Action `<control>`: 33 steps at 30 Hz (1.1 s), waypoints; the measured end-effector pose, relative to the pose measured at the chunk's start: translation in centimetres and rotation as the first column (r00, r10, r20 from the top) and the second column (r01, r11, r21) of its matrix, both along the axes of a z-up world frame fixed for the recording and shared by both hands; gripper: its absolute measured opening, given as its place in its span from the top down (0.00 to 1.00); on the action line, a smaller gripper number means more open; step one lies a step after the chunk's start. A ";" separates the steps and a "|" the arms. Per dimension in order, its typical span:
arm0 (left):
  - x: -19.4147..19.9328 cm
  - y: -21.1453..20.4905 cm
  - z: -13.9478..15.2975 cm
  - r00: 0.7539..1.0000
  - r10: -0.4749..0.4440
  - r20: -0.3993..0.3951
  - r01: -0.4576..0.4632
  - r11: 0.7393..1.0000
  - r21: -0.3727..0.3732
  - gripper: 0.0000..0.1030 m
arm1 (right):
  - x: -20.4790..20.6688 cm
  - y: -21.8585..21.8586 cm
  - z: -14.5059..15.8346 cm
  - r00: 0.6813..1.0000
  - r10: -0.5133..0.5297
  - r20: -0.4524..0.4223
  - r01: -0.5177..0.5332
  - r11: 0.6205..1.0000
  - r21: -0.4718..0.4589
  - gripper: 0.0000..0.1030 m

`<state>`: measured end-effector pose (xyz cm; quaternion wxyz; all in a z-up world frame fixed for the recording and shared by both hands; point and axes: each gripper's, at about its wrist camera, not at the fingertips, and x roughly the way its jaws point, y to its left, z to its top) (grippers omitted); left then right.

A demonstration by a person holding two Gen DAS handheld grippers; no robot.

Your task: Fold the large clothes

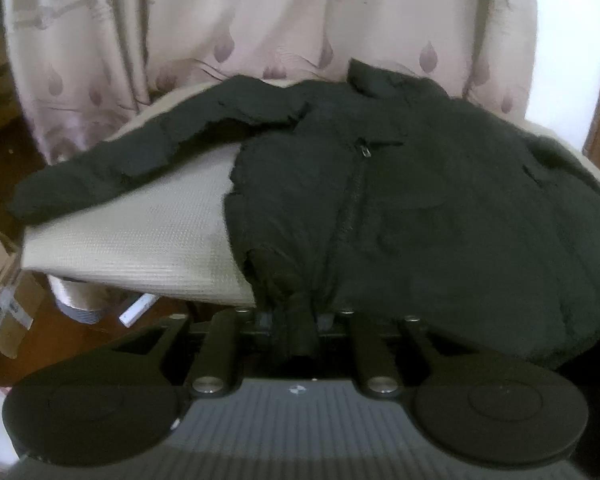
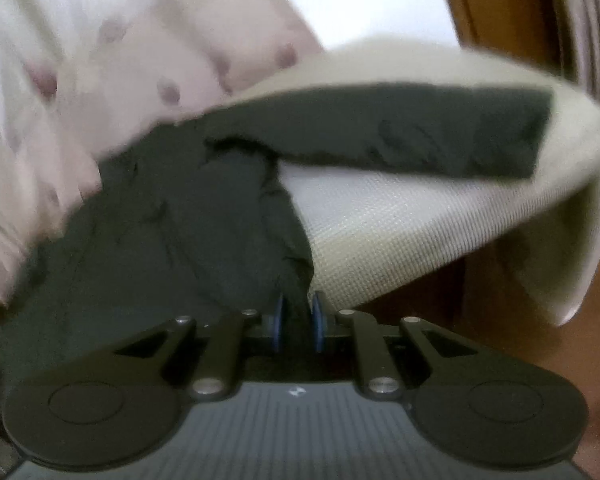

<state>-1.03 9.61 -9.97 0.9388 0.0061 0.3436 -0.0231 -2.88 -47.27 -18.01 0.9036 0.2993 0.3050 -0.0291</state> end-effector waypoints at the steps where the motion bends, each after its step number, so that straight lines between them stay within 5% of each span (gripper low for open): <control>1: 0.1 0.4 0.6 1.000 0.012 0.006 -0.011 1.000 -0.012 0.65 | -0.6 -0.8 0.1 0.999 -0.033 0.036 0.031 0.998 0.057 0.78; 2: -0.2 0.8 1.4 0.999 0.032 0.023 -0.032 0.999 -0.028 0.58 | -1.1 -1.4 0.4 0.996 -0.069 0.060 0.064 0.994 0.084 0.66; 4: -0.7 1.1 3.1 0.993 0.074 0.091 -0.071 0.997 -0.030 0.22 | -2.3 -2.5 1.3 0.986 -0.132 0.103 0.122 0.988 0.097 0.40; 6: -1.3 0.3 4.9 0.979 0.096 0.181 -0.097 0.995 -0.003 0.11 | -3.1 -3.3 2.2 0.973 -0.174 0.155 0.157 0.981 0.117 0.21; 9: -1.1 -1.8 7.0 0.961 0.072 0.268 -0.084 0.996 0.032 0.00 | -3.5 -4.7 2.6 0.954 -0.245 0.172 0.221 0.964 0.145 0.21; 12: -0.1 -4.5 8.2 0.950 0.027 0.310 -0.032 0.999 0.014 0.00 | -3.8 -7.0 2.1 0.923 -0.352 0.153 0.330 0.932 0.152 0.21; 16: 1.7 -8.0 8.2 0.952 -0.034 0.304 0.047 0.998 -0.034 0.00 | -3.4 -11.0 0.4 0.874 -0.474 0.105 0.442 0.866 0.234 0.21; 20: 3.0 -11.3 7.0 0.955 -0.099 0.279 0.108 0.994 -0.019 0.00 | -2.0 -13.0 0.1 0.856 -0.510 0.091 0.482 0.849 0.217 0.21; 31: 5.0 -14.2 4.8 0.968 -0.141 0.207 0.141 0.990 0.012 0.00 | 3.2 -15.4 -1.3 0.884 -0.468 0.012 0.462 0.875 0.147 0.21; 32: 5.1 -14.3 4.7 0.968 -0.142 0.206 0.142 0.990 0.016 0.00 | 3.7 -15.3 -1.5 0.889 -0.457 -0.001 0.452 0.880 0.147 0.23; 33: 5.1 -14.4 4.6 0.969 -0.143 0.203 0.142 0.990 0.021 0.00 | 4.1 -15.3 -1.7 0.899 -0.439 -0.004 0.435 0.888 0.150 0.41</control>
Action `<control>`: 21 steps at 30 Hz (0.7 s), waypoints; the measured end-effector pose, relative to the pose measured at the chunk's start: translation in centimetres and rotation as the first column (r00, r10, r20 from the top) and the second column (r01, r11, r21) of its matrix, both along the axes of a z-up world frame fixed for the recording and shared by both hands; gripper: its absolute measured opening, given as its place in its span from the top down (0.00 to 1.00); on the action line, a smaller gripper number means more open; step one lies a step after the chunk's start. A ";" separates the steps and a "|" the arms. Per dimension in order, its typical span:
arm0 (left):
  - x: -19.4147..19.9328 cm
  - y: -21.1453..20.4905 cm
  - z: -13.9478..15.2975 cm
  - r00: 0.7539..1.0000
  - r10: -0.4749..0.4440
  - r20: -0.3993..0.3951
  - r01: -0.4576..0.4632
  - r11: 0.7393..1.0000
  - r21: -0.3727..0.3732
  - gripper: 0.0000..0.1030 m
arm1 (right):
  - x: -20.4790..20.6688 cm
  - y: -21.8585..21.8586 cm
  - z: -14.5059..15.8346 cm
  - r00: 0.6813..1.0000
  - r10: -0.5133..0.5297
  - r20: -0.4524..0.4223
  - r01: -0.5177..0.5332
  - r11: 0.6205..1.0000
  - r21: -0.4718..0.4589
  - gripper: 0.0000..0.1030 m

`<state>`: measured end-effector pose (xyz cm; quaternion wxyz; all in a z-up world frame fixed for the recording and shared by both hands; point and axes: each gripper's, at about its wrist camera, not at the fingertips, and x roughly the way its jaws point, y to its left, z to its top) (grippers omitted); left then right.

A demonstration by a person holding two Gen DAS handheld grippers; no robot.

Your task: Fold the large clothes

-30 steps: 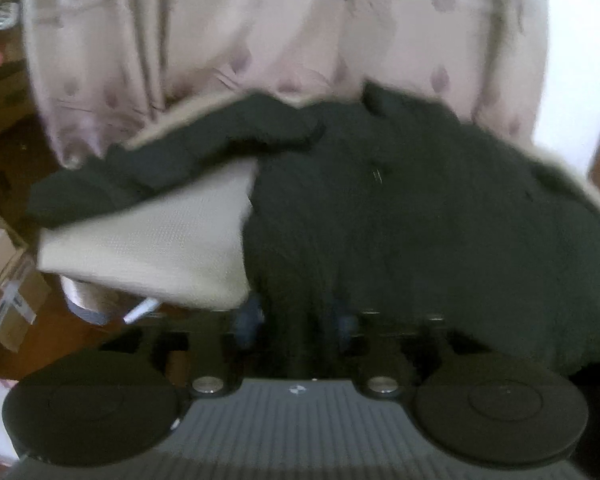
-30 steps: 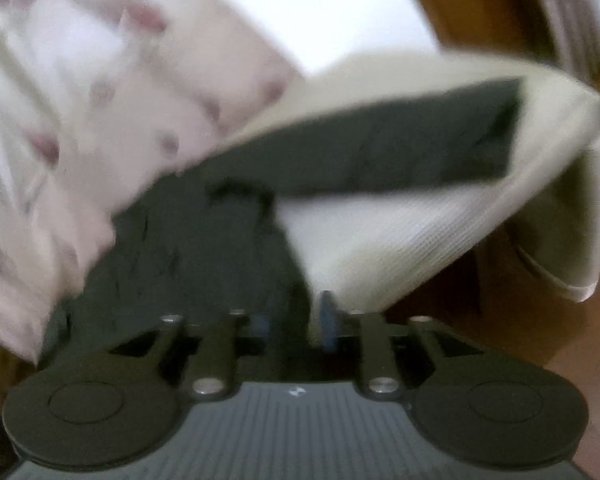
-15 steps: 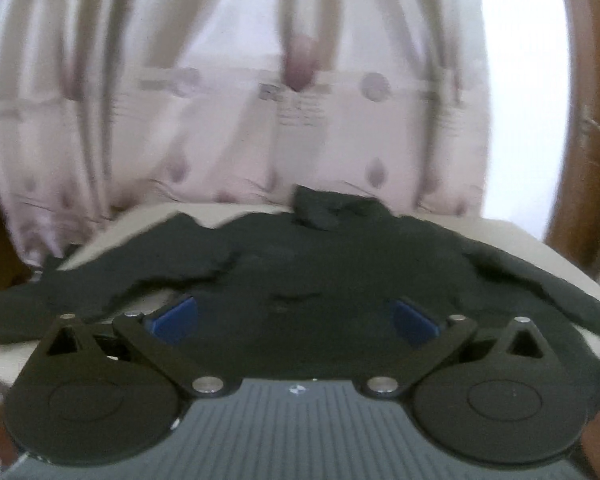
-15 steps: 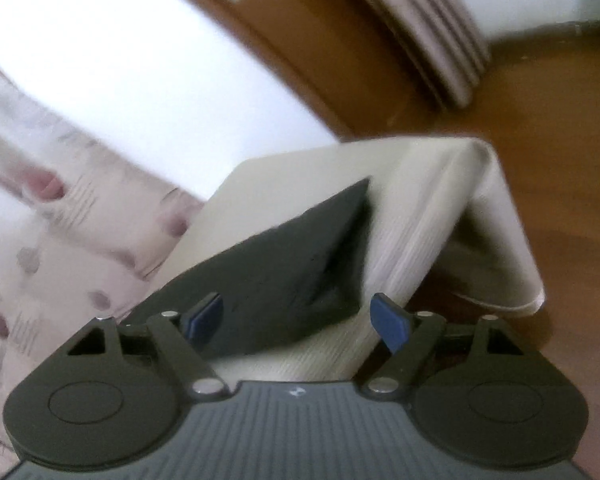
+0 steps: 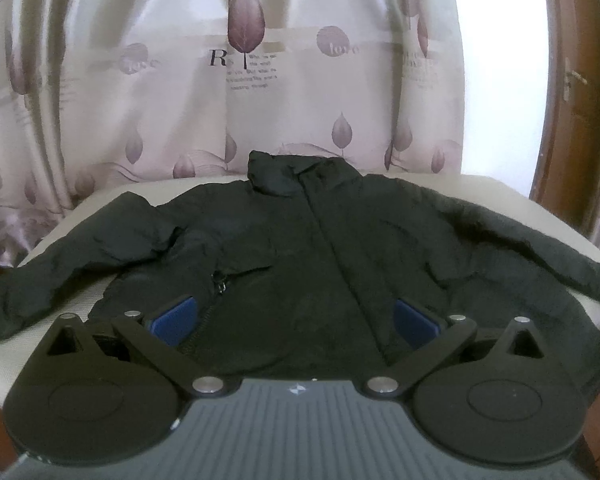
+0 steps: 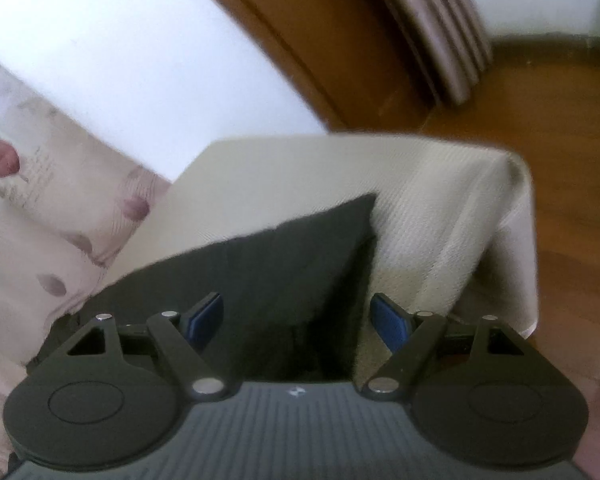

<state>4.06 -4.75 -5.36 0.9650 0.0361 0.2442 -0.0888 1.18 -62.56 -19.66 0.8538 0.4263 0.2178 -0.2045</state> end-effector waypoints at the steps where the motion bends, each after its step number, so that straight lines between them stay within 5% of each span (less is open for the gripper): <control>1: 0.1 -0.1 0.0 1.000 0.000 -0.002 0.000 1.000 0.005 0.00 | 0.6 0.3 0.0 1.000 0.023 -0.018 -0.023 1.000 -0.018 0.47; 2: 0.1 -0.2 0.0 1.000 0.000 -0.003 0.000 1.000 0.008 0.00 | 0.9 0.7 0.3 0.998 0.019 -0.060 -0.023 0.998 -0.066 0.56; 4: 0.4 -0.2 0.0 1.000 0.002 -0.005 -0.002 1.000 0.010 0.00 | 0.9 0.8 1.1 0.997 0.029 -0.077 -0.039 0.992 -0.121 0.94; 9: 1.1 0.1 0.4 1.000 0.010 0.004 -0.010 1.000 0.001 0.00 | 0.4 -1.2 5.2 0.995 0.032 0.093 -0.027 0.999 -0.045 0.93; 21: 1.5 2.1 1.4 0.998 0.051 0.031 -0.050 0.998 -0.038 0.00 | 11.1 7.0 21.0 0.925 0.254 0.282 -0.188 0.952 -0.241 0.93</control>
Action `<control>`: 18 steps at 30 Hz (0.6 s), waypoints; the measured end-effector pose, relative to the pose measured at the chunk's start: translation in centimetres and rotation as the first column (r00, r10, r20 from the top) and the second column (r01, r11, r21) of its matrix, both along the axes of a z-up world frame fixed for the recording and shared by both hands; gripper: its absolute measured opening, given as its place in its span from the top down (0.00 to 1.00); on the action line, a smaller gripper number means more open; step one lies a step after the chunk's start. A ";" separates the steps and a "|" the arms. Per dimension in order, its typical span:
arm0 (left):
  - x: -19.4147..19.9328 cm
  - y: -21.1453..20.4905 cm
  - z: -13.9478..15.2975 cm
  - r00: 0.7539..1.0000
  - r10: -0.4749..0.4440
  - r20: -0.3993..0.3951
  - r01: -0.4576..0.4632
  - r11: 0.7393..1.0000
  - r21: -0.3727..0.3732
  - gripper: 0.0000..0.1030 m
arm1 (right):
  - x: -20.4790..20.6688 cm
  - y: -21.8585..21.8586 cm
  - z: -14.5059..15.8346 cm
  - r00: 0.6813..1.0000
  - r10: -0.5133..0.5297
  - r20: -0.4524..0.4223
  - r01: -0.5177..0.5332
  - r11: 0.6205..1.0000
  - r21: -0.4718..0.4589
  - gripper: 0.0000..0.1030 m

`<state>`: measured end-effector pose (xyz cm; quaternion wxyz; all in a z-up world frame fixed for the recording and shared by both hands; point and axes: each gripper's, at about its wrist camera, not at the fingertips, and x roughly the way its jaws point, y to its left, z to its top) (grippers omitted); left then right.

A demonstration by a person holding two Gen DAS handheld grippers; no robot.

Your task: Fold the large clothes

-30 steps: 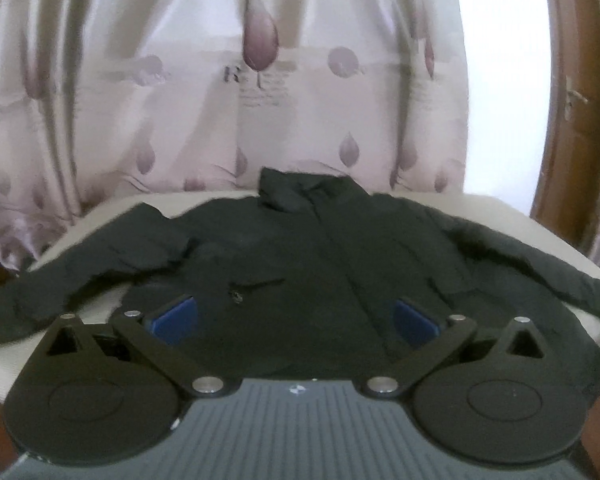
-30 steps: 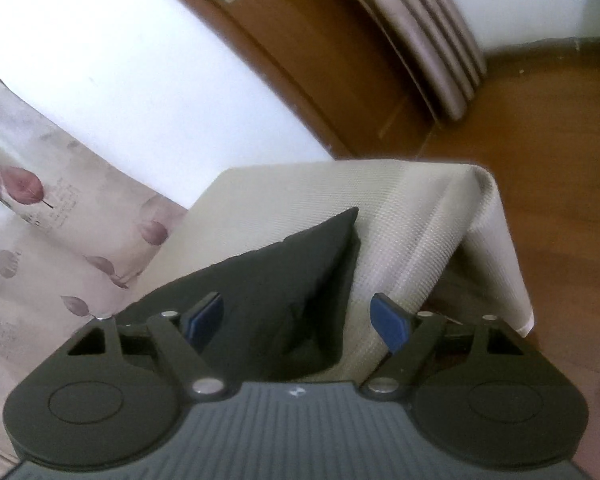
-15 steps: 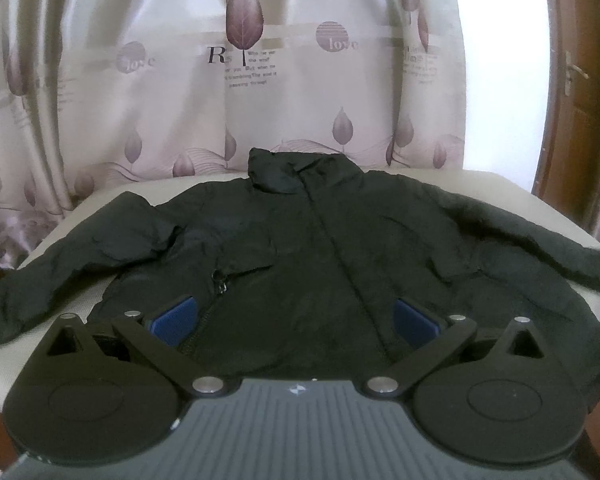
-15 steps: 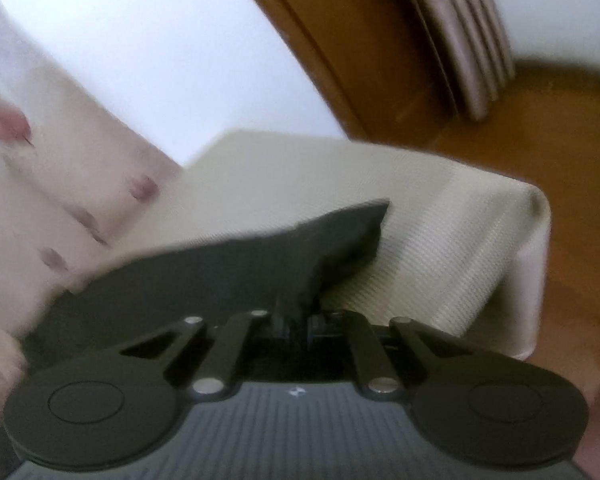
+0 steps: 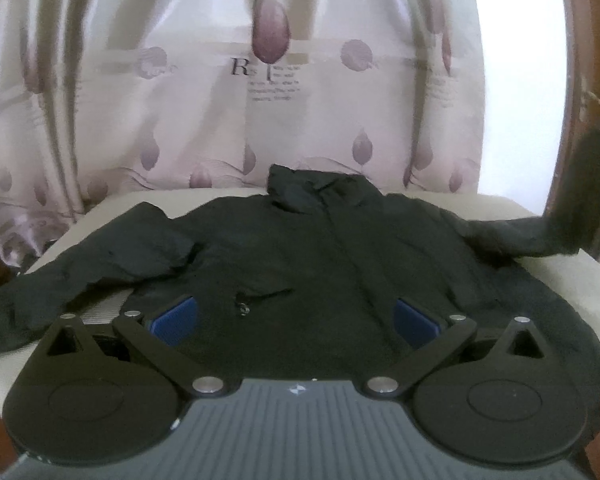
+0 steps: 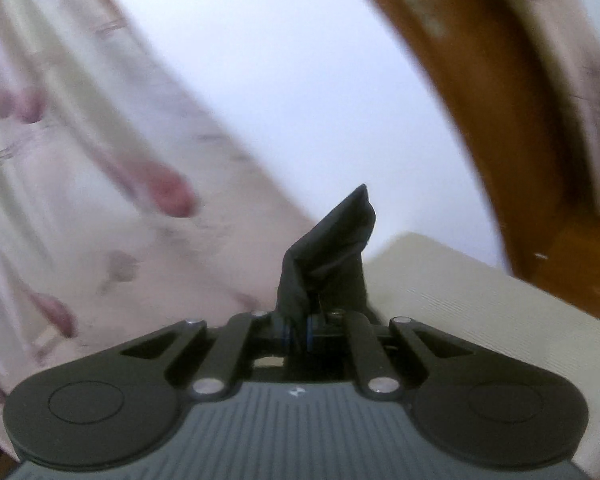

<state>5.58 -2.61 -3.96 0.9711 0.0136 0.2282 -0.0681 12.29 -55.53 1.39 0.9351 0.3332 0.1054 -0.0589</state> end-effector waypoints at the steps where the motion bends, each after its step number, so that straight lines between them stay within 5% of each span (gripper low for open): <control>1: -0.1 0.4 0.1 1.000 0.007 0.004 -0.007 1.000 -0.003 0.00 | 1.5 1.8 1.2 0.999 0.038 0.025 -0.038 0.999 -0.011 0.93; 8: -0.6 2.6 0.3 0.999 0.043 0.015 -0.042 0.999 -0.007 0.00 | 9.3 15.3 4.7 0.942 0.309 0.128 -0.302 0.951 -0.068 0.93; 13: -0.5 4.3 -0.4 0.997 0.071 -0.001 -0.071 0.997 -0.009 0.00 | 14.0 24.3 2.3 0.879 0.457 0.136 -0.460 0.888 -0.011 0.93; 18: -0.1 6.3 -1.2 0.994 0.104 -0.031 -0.105 0.994 -0.032 0.00 | 17.7 32.8 -2.1 0.825 0.565 0.006 -0.565 0.824 -0.035 0.93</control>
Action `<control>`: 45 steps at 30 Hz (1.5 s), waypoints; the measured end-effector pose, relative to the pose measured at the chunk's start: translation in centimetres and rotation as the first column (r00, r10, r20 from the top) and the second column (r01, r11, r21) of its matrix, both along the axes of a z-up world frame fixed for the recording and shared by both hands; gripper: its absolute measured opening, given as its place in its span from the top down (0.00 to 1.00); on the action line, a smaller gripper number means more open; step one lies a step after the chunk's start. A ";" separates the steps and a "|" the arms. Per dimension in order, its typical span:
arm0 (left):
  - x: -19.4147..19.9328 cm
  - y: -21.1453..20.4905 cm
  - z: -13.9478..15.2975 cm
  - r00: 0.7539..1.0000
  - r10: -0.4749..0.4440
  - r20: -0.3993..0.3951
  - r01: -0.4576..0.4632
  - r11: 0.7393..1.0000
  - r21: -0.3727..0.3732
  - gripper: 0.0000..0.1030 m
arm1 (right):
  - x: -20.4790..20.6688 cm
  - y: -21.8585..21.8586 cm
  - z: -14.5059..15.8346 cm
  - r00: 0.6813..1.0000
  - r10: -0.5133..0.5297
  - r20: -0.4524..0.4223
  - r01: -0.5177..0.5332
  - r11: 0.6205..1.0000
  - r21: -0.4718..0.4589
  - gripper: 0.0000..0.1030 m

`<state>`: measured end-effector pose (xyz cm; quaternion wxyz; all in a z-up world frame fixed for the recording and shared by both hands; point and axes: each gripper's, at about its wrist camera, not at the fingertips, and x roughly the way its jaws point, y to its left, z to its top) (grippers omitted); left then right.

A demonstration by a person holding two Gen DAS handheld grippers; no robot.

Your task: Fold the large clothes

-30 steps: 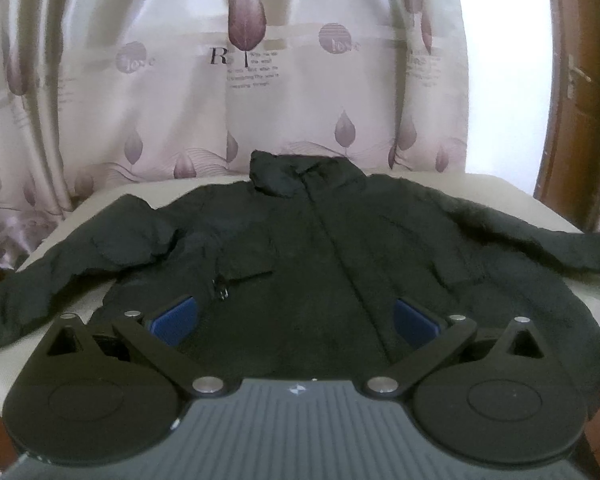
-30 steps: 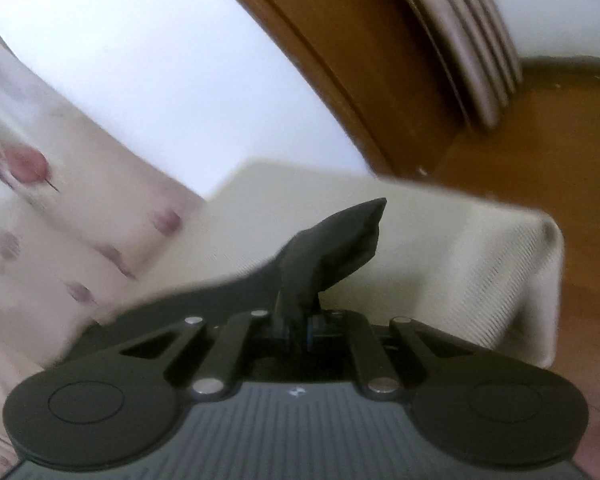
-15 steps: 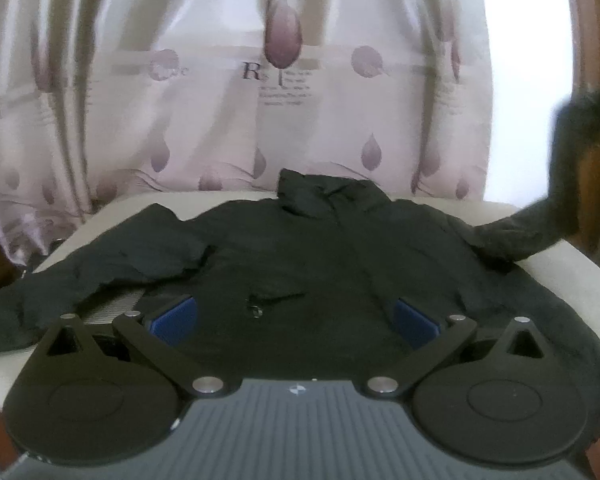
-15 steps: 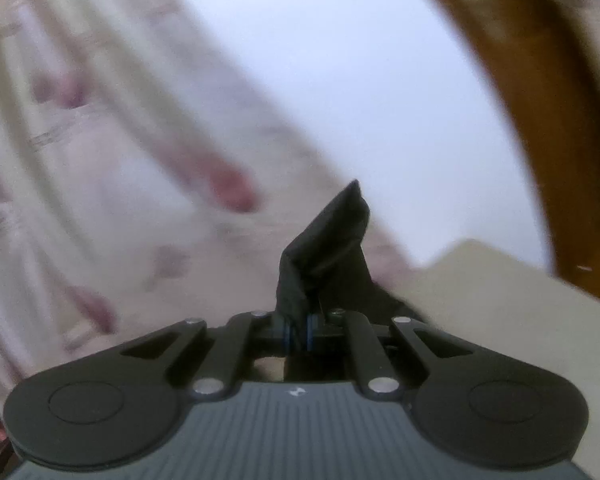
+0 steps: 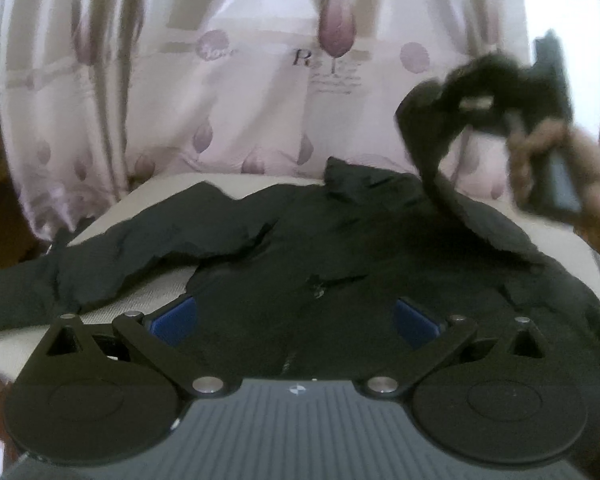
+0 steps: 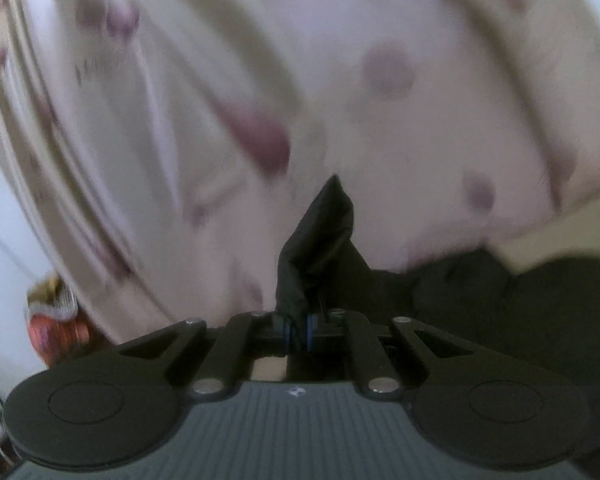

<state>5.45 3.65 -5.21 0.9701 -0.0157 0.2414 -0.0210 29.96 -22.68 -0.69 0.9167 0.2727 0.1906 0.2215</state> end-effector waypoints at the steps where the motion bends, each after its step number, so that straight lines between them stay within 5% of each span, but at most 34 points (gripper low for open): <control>1: 0.2 0.4 -0.2 1.000 0.007 -0.009 -0.007 1.000 -0.004 0.00 | 0.6 1.1 -1.1 1.000 0.011 -0.022 -0.011 1.000 -0.019 0.93; 8: 1.1 2.2 -1.7 0.997 0.038 -0.063 -0.041 0.998 -0.042 0.00 | 2.7 5.9 -7.9 0.987 0.066 -0.145 -0.087 0.986 -0.139 0.93; 17: 1.5 2.2 -2.1 0.996 0.047 -0.078 -0.052 0.997 -0.054 0.00 | 3.1 9.2 -11.0 0.971 0.171 -0.170 -0.211 0.945 -0.251 0.88; 22: 1.4 2.7 -1.8 0.994 0.072 -0.080 -0.078 0.994 -0.071 0.00 | 3.2 8.8 -11.9 0.953 0.239 -0.188 -0.275 0.940 -0.202 0.63; 23: 1.3 3.0 -1.7 0.994 0.081 -0.073 -0.086 0.993 -0.075 0.00 | 2.7 8.2 -11.6 0.949 0.258 -0.179 -0.287 0.945 -0.160 0.49; 24: 1.1 3.3 -1.5 0.994 0.091 -0.064 -0.096 0.992 -0.079 0.00 | 1.4 7.0 -10.8 0.947 0.287 -0.142 -0.303 0.947 -0.108 0.32; 27: 0.8 4.7 -1.5 0.991 0.124 -0.056 -0.129 0.987 -0.099 0.00 | -3.8 3.3 -8.9 0.942 0.334 -0.035 -0.336 0.940 -0.067 0.17; 29: 0.6 6.1 -1.6 0.988 0.143 -0.051 -0.148 0.981 -0.122 0.00 | -7.5 0.8 -8.4 0.933 0.360 -0.018 -0.360 0.928 -0.099 0.16; 35: 0.2 11.1 -2.0 0.969 0.240 -0.055 -0.246 0.952 -0.181 0.00 | -20.9 -7.6 -9.7 0.970 0.237 -0.060 -0.238 0.865 -0.442 0.16; 40: 1.0 16.1 -2.1 0.939 0.337 -0.065 -0.343 0.907 -0.245 0.01 | -27.9 -14.6 -11.1 0.992 0.032 -0.126 -0.083 0.898 -0.433 0.16; 45: 2.8 21.3 -2.8 0.908 0.390 -0.154 -0.419 0.843 -0.338 0.05 | -32.3 -17.7 -9.9 0.990 -0.120 -0.079 0.085 0.930 -0.358 0.16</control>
